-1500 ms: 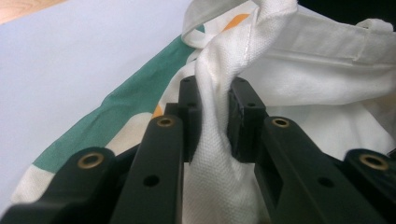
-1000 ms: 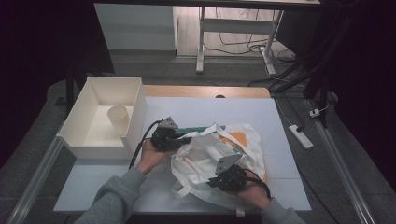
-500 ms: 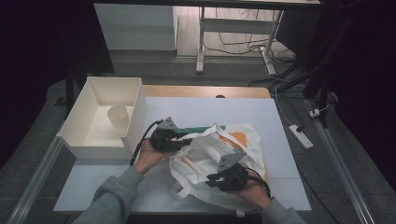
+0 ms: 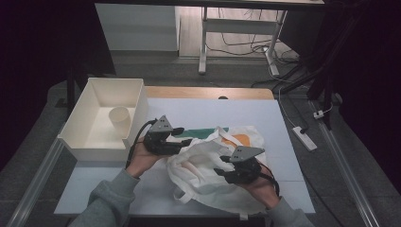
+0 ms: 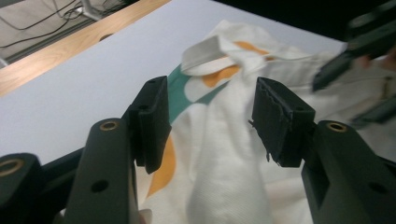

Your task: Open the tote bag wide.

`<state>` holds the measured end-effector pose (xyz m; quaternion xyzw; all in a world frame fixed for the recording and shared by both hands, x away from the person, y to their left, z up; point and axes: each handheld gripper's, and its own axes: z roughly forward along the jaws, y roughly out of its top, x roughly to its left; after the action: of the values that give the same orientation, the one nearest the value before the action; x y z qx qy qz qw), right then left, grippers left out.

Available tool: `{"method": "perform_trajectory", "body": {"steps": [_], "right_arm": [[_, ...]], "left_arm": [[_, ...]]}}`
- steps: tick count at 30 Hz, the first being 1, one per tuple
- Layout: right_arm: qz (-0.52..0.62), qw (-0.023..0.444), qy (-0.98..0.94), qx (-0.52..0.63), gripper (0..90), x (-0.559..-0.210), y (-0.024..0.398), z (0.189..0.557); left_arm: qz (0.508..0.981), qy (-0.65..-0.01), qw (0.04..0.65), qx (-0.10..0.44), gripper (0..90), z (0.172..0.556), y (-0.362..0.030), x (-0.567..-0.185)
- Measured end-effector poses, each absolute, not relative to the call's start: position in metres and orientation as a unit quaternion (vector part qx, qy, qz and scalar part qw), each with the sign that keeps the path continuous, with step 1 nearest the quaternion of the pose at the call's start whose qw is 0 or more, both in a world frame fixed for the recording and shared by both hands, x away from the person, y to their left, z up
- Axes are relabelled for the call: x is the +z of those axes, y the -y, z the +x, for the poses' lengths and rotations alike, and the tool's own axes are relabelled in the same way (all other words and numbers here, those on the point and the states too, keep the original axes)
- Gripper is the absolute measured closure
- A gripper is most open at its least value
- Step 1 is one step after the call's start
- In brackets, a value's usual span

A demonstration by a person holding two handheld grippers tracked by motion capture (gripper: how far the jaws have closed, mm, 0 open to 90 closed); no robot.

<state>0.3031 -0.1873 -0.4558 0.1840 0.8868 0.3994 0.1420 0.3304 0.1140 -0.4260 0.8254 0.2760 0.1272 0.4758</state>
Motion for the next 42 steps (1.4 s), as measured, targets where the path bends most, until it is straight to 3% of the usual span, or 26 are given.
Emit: {"method": "perform_trajectory", "body": {"steps": [6, 20, 27, 31, 35, 42], "right_arm": [[0.201, 0.164, -0.896, 0.360, 45.4, -0.468, 0.182, 0.313], [0.177, 0.204, -0.924, 0.270, 47.4, -0.498, 0.168, 0.333], [0.165, 0.234, -0.925, 0.248, 57.1, -0.505, 0.167, 0.336], [0.162, 0.238, -0.928, 0.237, 68.5, -0.506, 0.166, 0.336], [0.172, 0.220, -0.927, 0.251, 87.0, -0.503, 0.169, 0.340], [0.177, 0.220, -0.920, 0.273, 89.2, -0.492, 0.172, 0.343]], "left_arm": [[0.857, -0.226, 0.455, 0.088, 46.1, 0.316, -0.099, -0.423], [0.890, -0.177, 0.417, 0.057, 45.5, 0.306, -0.062, -0.440], [0.891, -0.177, 0.414, 0.055, 45.4, 0.306, -0.060, -0.443], [0.893, -0.174, 0.412, 0.055, 45.7, 0.305, -0.059, -0.443], [0.894, -0.169, 0.412, 0.053, 46.4, 0.302, -0.056, -0.442], [0.901, -0.143, 0.406, 0.047, 46.2, 0.295, -0.042, -0.441]]}}
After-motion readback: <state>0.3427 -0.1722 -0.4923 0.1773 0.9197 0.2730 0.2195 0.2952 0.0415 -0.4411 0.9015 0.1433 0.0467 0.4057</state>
